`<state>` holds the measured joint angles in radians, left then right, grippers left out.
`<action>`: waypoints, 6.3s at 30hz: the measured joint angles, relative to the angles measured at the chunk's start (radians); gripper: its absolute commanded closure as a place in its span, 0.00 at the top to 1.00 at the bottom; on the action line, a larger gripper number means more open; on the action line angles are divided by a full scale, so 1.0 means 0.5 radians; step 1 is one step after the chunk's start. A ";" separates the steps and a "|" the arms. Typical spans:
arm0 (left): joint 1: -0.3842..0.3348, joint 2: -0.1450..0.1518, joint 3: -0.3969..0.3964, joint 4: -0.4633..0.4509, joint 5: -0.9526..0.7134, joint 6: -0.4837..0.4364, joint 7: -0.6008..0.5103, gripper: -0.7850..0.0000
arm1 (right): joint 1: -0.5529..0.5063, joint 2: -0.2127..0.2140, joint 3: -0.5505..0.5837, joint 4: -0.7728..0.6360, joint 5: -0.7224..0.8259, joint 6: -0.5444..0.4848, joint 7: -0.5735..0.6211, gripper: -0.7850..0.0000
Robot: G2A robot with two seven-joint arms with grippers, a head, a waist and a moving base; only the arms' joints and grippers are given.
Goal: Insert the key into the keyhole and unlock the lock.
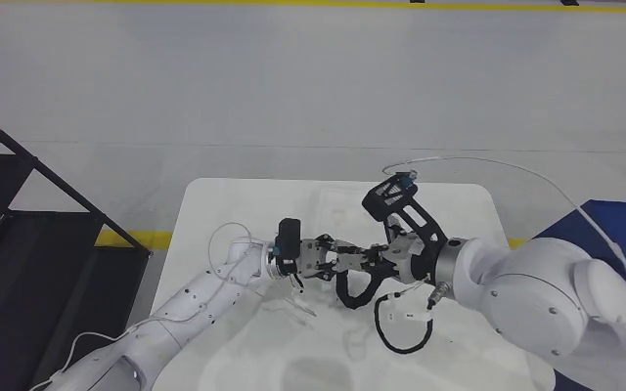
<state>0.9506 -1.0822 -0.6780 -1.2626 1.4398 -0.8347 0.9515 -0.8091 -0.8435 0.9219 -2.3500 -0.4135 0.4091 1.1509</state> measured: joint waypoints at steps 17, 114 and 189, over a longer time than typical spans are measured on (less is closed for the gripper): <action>-0.057 0.168 -0.139 -0.221 -0.773 -0.355 -0.970 0.00 | -0.394 0.082 0.183 0.063 -0.208 -0.851 -0.066 1.00; -0.422 0.298 0.382 -0.334 -1.488 -0.355 -1.747 0.00 | -0.248 0.058 0.105 0.340 -0.478 -1.906 -0.300 0.00; -1.441 0.336 0.855 0.327 -0.987 -0.355 -0.929 1.00 | 0.098 -0.069 0.185 1.512 -0.022 -2.576 -0.991 1.00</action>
<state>0.2302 -0.9141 -0.2505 -1.0989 0.9465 -1.0123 0.4868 -0.7600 -0.8778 1.0145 -1.5941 -0.4243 -0.8790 0.6554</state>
